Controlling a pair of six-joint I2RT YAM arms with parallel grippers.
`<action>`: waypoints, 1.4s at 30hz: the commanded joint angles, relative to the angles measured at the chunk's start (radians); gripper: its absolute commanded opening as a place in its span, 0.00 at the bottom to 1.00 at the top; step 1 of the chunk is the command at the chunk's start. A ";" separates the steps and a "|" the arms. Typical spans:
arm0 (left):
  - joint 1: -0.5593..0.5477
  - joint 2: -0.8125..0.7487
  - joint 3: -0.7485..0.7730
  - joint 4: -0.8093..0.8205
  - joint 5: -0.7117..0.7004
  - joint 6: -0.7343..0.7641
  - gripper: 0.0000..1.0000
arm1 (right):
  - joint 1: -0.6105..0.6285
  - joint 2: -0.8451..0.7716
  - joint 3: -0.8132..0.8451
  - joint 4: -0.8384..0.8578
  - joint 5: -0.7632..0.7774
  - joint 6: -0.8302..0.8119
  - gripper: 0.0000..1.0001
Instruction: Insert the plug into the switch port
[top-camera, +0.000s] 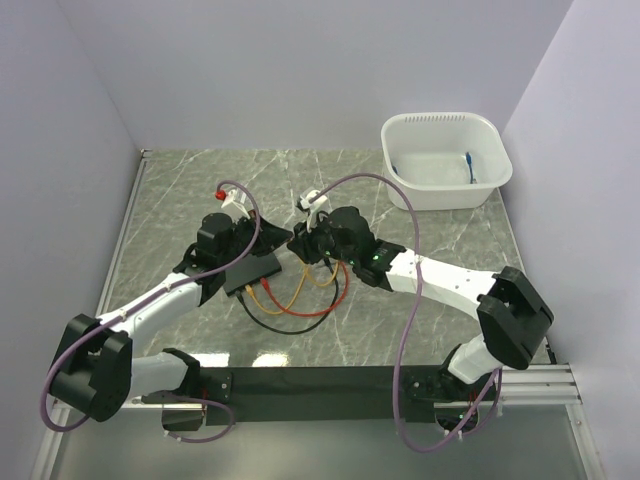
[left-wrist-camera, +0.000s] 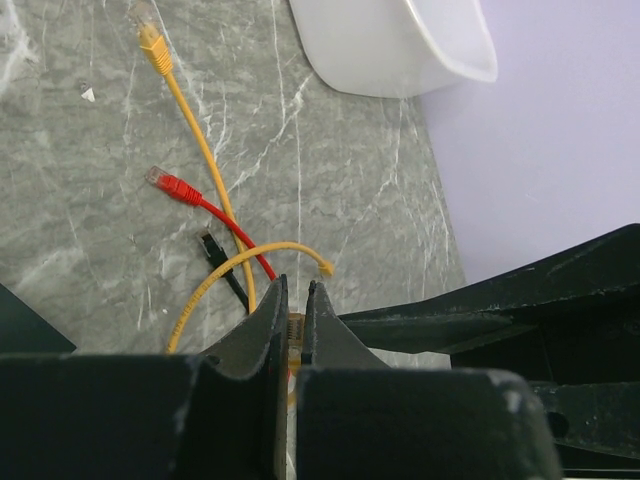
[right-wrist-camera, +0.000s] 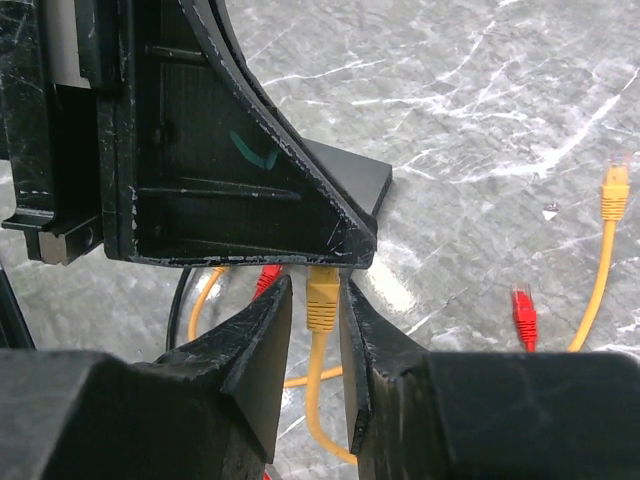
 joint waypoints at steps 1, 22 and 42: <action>-0.001 0.007 0.035 0.028 0.003 0.015 0.00 | 0.004 0.008 0.050 0.016 0.020 -0.005 0.33; -0.001 -0.005 0.023 0.033 0.001 0.013 0.00 | 0.000 0.035 0.061 0.004 0.035 0.015 0.26; -0.001 -0.028 0.026 0.016 -0.020 0.019 0.00 | -0.006 0.023 0.042 0.007 0.040 0.024 0.29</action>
